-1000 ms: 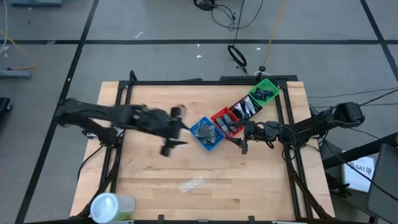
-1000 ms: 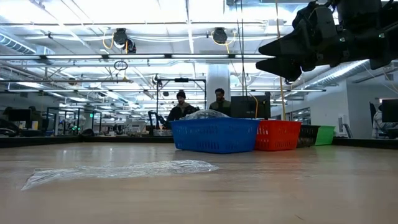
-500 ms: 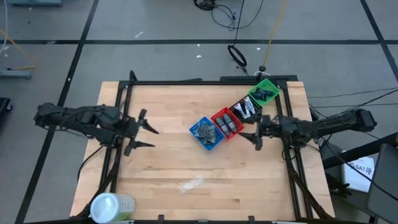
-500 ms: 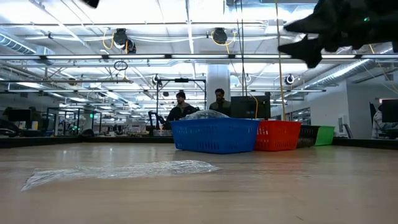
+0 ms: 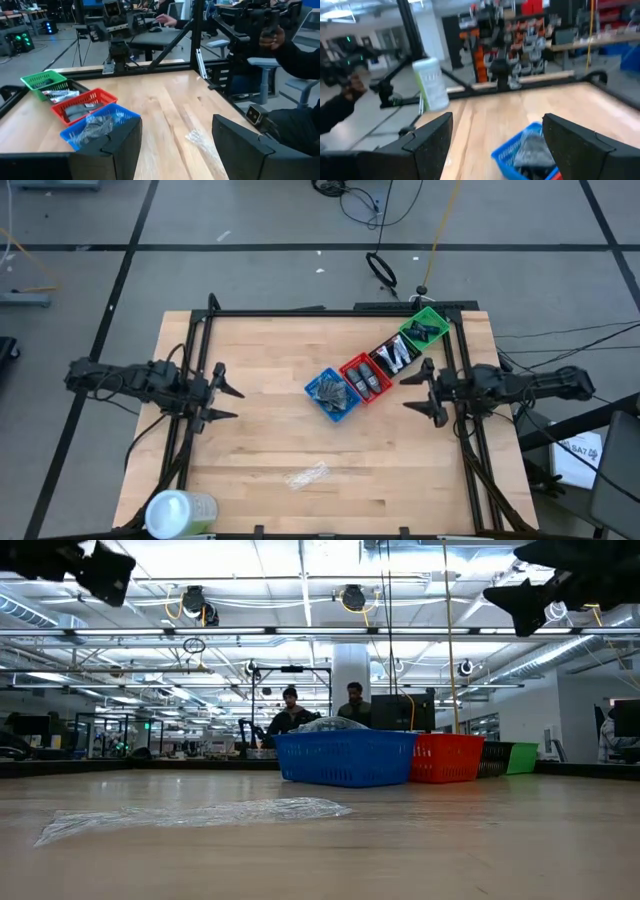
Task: Pick & Place Travel size toiletries
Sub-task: Return to Home Position
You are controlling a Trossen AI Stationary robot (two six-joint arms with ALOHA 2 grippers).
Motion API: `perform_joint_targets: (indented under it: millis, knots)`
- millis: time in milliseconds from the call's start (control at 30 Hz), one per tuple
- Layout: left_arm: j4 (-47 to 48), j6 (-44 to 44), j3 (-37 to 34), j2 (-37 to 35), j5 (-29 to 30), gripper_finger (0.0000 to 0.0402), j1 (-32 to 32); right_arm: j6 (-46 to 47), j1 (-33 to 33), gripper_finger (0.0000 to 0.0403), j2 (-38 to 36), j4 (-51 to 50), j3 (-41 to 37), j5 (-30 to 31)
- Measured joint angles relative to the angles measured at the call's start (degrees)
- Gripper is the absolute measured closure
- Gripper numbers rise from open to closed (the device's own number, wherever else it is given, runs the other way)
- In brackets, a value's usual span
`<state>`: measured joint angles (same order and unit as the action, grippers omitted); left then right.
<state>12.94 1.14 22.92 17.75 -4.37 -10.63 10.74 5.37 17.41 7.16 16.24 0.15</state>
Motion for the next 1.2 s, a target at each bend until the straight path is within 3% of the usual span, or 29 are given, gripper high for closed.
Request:
perform_joint_targets:
  millis: [233, 467, 733, 1000, 1200]
  knots:
    - [-2.9, 0.2, -6.1, -5.4, 3.4, 0.0165, 0.0, -2.7, 0.0, 0.0110, -6.0, 8.8, -8.6, 0.1]
    - [-3.4, -1.2, -9.2, -8.5, 3.4, 0.0165, 0.0, -1.7, 0.0, 0.0110, -12.9, 9.8, -14.2, 0.2]
    - [-3.3, -1.7, -13.0, -12.7, 4.3, 0.0165, 0.0, -5.4, 0.0, 0.0110, -14.8, 7.8, -15.2, 2.8]
    - [-3.4, -1.6, -15.4, -16.1, 5.0, 0.0165, 0.0, -5.3, 0.0, 0.0110, -14.8, -2.8, -15.3, 5.2]
    - [-3.2, -0.9, -16.6, -16.4, 5.0, 0.0165, 0.0, -5.6, 0.0, 0.0110, -14.8, -3.3, -15.4, 5.8]
